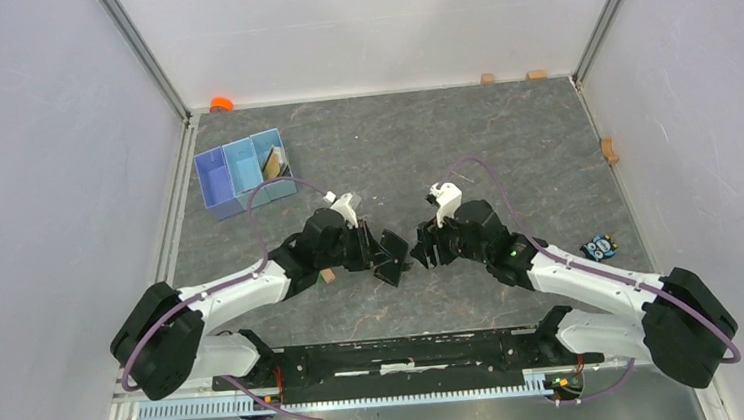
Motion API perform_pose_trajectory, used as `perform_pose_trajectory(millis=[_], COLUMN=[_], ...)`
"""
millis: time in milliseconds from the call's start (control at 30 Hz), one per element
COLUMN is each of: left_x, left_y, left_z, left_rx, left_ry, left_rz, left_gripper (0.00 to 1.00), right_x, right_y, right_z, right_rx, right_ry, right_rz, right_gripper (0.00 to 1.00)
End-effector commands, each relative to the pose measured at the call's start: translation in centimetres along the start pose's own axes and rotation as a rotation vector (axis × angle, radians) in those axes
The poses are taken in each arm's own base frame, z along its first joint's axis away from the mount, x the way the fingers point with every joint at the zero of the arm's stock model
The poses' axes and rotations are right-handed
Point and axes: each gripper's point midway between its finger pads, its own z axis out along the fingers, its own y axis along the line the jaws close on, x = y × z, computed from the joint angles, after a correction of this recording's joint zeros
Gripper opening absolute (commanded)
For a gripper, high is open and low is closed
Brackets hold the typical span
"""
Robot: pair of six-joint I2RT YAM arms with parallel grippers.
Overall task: Put the credit cards into the card holder
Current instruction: Open the card holder at the center of the board.
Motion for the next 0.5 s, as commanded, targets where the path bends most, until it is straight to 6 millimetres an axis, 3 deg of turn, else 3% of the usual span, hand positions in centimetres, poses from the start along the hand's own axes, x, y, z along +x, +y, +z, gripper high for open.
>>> perform_pose_trajectory(millis=[0, 100, 200, 300, 467], left_x=[-2.9, -2.8, -3.1, -3.8, -3.3], left_y=[-1.6, -0.3, 1.1, 1.8, 3.5], left_z=[0.9, 0.4, -0.6, -1.5, -2.6], left_rx=[0.037, -0.036, -0.126, -0.178, -0.262], left_ry=[-0.143, -0.136, -0.138, -0.175, -0.154], left_rz=[-0.04, 0.028, 0.091, 0.131, 0.165], left_gripper=[0.38, 0.56, 0.67, 0.7, 0.7], right_x=[0.9, 1.7, 2.2, 2.2, 2.0], right_y=[-0.8, 0.0, 0.8, 2.0, 3.5], right_z=[0.4, 0.7, 1.3, 1.9, 2.6], right_rx=[0.057, 0.011, -0.034, -0.083, -0.127], right_ry=[-0.045, -0.044, -0.023, -0.012, -0.007], right_rz=[0.163, 0.218, 0.253, 0.272, 0.282], right_gripper=[0.67, 0.66, 0.65, 0.64, 0.64])
